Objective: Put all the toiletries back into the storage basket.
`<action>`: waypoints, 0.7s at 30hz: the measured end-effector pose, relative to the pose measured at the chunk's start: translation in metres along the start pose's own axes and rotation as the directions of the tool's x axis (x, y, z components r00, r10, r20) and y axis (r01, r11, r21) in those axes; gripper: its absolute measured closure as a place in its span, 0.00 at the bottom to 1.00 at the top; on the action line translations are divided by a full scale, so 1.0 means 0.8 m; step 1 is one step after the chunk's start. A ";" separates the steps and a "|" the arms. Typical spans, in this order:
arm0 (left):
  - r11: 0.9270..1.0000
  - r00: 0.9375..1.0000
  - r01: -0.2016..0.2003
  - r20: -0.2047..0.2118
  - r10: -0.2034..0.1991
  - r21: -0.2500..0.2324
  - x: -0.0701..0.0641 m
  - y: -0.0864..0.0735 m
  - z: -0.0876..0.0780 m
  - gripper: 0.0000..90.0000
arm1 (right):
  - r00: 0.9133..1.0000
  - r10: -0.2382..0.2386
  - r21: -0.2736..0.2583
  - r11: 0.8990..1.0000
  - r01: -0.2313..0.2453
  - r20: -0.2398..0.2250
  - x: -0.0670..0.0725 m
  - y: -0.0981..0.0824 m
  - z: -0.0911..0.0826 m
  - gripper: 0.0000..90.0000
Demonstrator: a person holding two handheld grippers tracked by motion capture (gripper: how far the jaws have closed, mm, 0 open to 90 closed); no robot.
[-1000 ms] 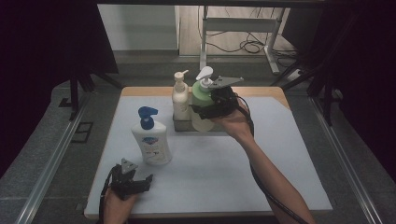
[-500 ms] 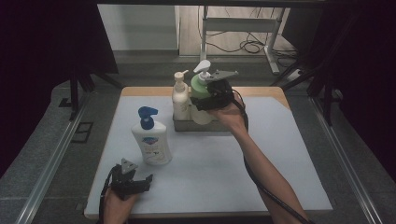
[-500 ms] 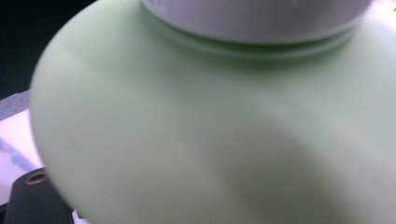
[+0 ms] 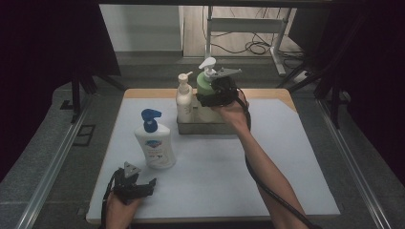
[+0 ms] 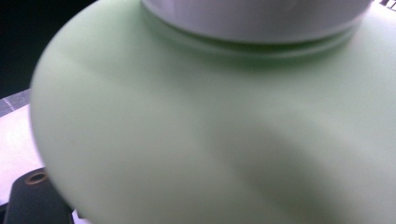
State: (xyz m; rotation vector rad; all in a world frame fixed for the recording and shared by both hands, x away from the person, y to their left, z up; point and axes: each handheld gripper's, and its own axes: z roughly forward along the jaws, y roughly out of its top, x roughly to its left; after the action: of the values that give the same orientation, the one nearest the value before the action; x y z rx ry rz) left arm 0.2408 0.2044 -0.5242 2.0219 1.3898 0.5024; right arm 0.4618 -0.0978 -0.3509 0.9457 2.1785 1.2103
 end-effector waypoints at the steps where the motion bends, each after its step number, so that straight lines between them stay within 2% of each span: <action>1: 1.000 1.000 0.000 0.000 0.000 0.000 0.000 0.000 0.000 0.14 | 1.000 0.000 0.003 1.000 0.000 0.004 -0.001 -0.001 0.002 0.13; 10: 1.000 1.000 0.000 0.000 0.000 0.000 0.000 0.000 0.000 0.14 | 1.000 -0.001 0.033 0.999 0.001 0.021 -0.005 -0.012 0.023 0.13; 21: 1.000 1.000 0.000 0.000 0.000 0.000 0.000 0.000 0.000 0.14 | 1.000 0.005 0.074 0.997 -0.005 0.001 -0.005 -0.029 0.038 0.13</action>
State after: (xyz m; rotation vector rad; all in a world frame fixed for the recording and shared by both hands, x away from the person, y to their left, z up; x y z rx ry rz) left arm 0.2408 0.2044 -0.5242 2.0219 1.3894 0.5025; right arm 0.4772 -0.0933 -0.3857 0.9818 2.2354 1.1381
